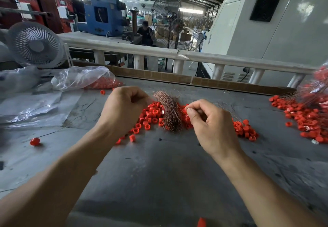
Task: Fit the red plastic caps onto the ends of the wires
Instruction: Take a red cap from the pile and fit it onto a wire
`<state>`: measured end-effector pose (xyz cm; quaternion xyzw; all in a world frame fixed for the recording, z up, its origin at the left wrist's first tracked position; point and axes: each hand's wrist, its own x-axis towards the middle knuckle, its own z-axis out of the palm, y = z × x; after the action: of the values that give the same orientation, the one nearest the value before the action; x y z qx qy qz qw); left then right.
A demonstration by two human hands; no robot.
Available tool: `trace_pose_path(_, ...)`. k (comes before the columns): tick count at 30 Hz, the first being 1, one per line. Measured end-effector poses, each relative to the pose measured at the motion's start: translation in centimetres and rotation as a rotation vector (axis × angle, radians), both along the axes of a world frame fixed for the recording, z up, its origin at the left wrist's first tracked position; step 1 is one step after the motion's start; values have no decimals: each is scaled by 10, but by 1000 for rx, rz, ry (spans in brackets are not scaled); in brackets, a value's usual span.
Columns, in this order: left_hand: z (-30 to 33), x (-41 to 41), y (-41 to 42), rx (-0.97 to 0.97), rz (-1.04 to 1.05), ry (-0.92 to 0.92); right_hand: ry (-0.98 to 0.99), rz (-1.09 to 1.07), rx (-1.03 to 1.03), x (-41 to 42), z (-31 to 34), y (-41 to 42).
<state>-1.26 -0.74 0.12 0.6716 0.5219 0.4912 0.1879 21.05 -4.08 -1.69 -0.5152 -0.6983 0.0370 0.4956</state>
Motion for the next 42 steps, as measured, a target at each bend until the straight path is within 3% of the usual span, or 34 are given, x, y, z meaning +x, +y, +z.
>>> trace_pose_path(3, -8, 0, 2, -73, 54, 314, 16, 14, -17, -2, -3, -1)
trace_pose_path(6, -13, 2, 0, -161, 42, 502, 28, 28, -42, -5, -5, 0)
trace_pose_path(11, -13, 4, -1, -204, 23, 622, -3, 34, -3, -10, -5, -2)
trace_pose_path(16, -16, 5, 1, -162, 39, 623, -18, 30, 7, -13, -5, -5)
trace_pose_path(19, -17, 7, 1, -89, 22, 506, 26, 26, 10, -13, -5, -5)
trace_pose_path(23, -15, 17, -2, -14, -105, 167, 112, 10, 27, -13, -2, -6)
trace_pose_path(28, -17, 26, -6, -115, -282, -221, 180, 31, 50, -13, 2, -10)
trace_pose_path(34, -15, 29, -9, -189, -424, -439, 175, 66, 55, -15, 4, -12)
trace_pose_path(42, -11, 33, -13, -271, -526, -590, 184, 110, 46, -16, 4, -12)
